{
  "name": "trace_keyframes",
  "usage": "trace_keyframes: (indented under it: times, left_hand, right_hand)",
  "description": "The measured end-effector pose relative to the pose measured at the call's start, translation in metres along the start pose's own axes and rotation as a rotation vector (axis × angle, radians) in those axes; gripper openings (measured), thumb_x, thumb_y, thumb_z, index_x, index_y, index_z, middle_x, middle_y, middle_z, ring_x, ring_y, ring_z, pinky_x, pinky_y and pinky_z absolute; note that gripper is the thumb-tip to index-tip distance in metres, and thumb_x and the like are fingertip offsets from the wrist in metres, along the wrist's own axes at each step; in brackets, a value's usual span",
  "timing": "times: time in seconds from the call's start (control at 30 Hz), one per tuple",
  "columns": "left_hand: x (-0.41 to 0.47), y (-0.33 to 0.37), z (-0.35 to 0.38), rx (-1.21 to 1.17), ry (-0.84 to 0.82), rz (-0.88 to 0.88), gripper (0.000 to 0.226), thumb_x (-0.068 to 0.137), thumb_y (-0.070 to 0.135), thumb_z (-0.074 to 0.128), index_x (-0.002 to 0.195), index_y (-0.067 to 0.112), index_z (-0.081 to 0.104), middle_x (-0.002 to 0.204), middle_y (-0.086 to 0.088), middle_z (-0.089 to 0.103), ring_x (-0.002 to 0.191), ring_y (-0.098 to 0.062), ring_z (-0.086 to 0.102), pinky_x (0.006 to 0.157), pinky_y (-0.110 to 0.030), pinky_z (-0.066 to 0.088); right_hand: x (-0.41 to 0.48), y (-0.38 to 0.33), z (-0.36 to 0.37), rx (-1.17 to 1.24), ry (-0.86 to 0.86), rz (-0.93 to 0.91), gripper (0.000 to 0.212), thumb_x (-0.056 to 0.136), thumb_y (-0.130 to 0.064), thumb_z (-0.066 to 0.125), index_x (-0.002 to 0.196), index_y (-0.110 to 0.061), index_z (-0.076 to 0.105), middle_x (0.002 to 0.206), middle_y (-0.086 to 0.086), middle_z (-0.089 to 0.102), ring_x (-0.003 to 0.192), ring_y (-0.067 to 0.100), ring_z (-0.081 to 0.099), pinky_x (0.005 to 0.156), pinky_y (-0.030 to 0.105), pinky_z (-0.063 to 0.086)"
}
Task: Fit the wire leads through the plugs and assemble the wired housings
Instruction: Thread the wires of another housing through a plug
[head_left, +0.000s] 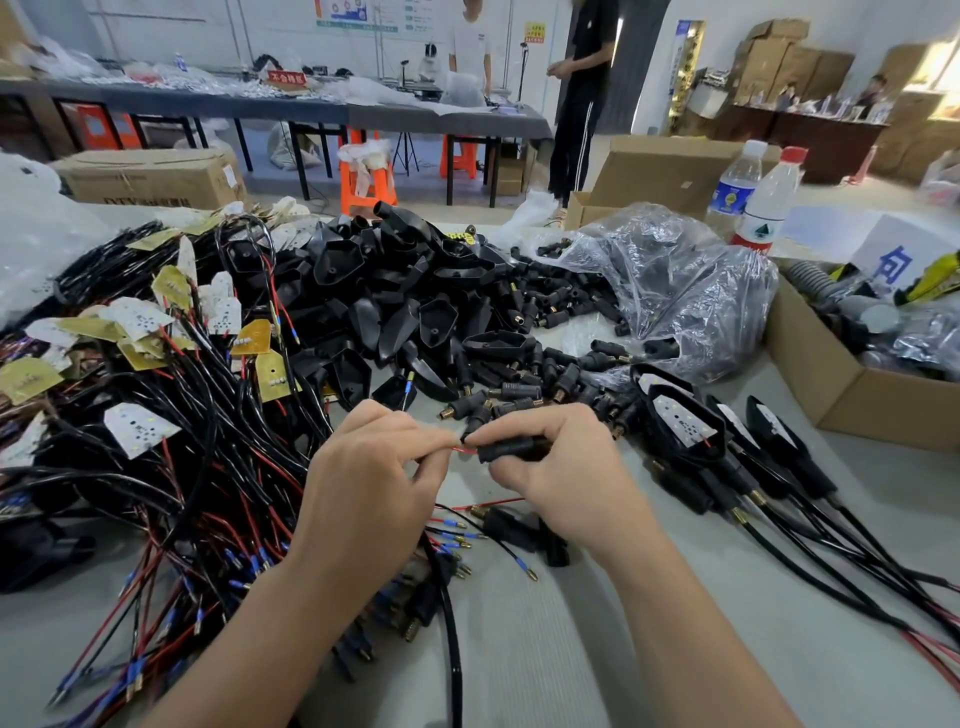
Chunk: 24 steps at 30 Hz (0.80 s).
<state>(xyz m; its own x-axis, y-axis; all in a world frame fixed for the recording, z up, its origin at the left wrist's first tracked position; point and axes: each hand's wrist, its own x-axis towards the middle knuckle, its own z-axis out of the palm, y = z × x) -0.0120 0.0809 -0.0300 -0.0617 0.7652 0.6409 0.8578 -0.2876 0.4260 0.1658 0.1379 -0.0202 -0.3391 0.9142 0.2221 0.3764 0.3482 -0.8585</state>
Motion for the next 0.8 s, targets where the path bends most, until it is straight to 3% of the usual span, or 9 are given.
trace_keyframes:
  times: [0.13,0.2,0.27,0.33,0.43,0.53,0.67,0.8]
  left_hand:
    - [0.0007,0.0041,0.0015,-0.110,0.010,-0.160,0.025,0.080,0.017,0.086,0.099,0.032,0.082,0.081,0.032,0.061,0.086,-0.003,0.060,0.081,-0.007,0.042]
    - [0.0013,0.0017,0.0002,-0.142,0.011,-0.265,0.029,0.080,0.031,0.084,0.107,0.039,0.079,0.095,0.033,0.060,0.097,0.004,0.058,0.087,0.000,0.035]
    - [0.0033,0.0002,-0.0019,-0.147,0.008,-0.284,0.018,0.079,0.042,0.080,0.097,0.045,0.078,0.111,0.033,0.061,0.110,0.007,0.049,0.096,-0.002,0.028]
    - [0.0064,0.0010,-0.0048,-0.185,-0.014,-0.310,0.006,0.078,0.045,0.075,0.078,0.051,0.073,0.120,0.031,0.061,0.122,0.005,0.043,0.100,-0.006,0.023]
    - [0.0073,0.0007,-0.0044,-0.213,-0.044,-0.310,0.019,0.080,0.035,0.081,0.074,0.052,0.074,0.122,0.032,0.061,0.123,0.010,0.039,0.100,-0.004,0.021]
    - [0.0054,0.0014,-0.0007,-0.201,-0.113,-0.245,0.018,0.079,0.028,0.085,0.080,0.045,0.080,0.120,0.039,0.058,0.120,0.020,0.035,0.100,0.000,0.018]
    - [0.0031,0.0009,0.0004,-0.213,-0.085,-0.257,0.021,0.074,0.033,0.088,0.092,0.042,0.080,0.121,0.036,0.059,0.122,0.022,0.034,0.102,-0.010,0.028]
    - [0.0074,-0.0022,-0.0023,-0.219,-0.097,-0.295,0.023,0.075,0.032,0.087,0.069,0.050,0.074,0.123,0.036,0.058,0.119,0.031,0.028,0.097,0.004,0.016]
  right_hand:
    - [0.0000,-0.0035,0.0080,0.108,0.021,0.033,0.037,0.078,0.001,0.068,0.098,-0.031,0.075,0.075,-0.015,0.074,0.059,0.000,0.059,0.059,0.011,0.044]
    - [0.0013,-0.0020,0.0078,0.266,0.050,0.101,0.032,0.081,0.003,0.066,0.098,-0.024,0.063,0.070,-0.010,0.072,0.054,0.006,0.052,0.058,0.017,0.043]
    - [0.0017,0.0001,0.0055,0.371,0.079,0.123,0.026,0.079,0.003,0.066,0.091,-0.018,0.055,0.064,-0.006,0.064,0.056,0.017,0.044,0.061,0.030,0.039]
    - [0.0007,-0.0008,0.0036,0.441,0.097,0.115,0.021,0.073,-0.002,0.069,0.083,-0.016,0.058,0.063,0.002,0.058,0.058,0.019,0.041,0.060,0.034,0.035]
    - [0.0009,-0.0030,0.0016,0.505,0.111,0.118,0.017,0.066,-0.005,0.075,0.078,-0.016,0.070,0.070,0.011,0.066,0.054,0.015,0.047,0.054,0.025,0.039]
    - [0.0017,-0.0019,0.0040,0.536,0.056,0.113,0.018,0.064,-0.009,0.078,0.081,-0.014,0.075,0.068,0.013,0.061,0.056,0.019,0.042,0.051,0.026,0.037]
    - [0.0025,-0.0026,0.0105,0.576,0.088,0.133,0.024,0.065,-0.008,0.078,0.087,-0.015,0.077,0.074,0.012,0.068,0.052,0.019,0.045,0.051,0.025,0.041]
    - [0.0043,0.0000,0.0073,0.690,0.161,0.133,0.025,0.067,0.004,0.077,0.082,-0.016,0.074,0.071,0.009,0.070,0.048,0.014,0.050,0.047,0.022,0.042]
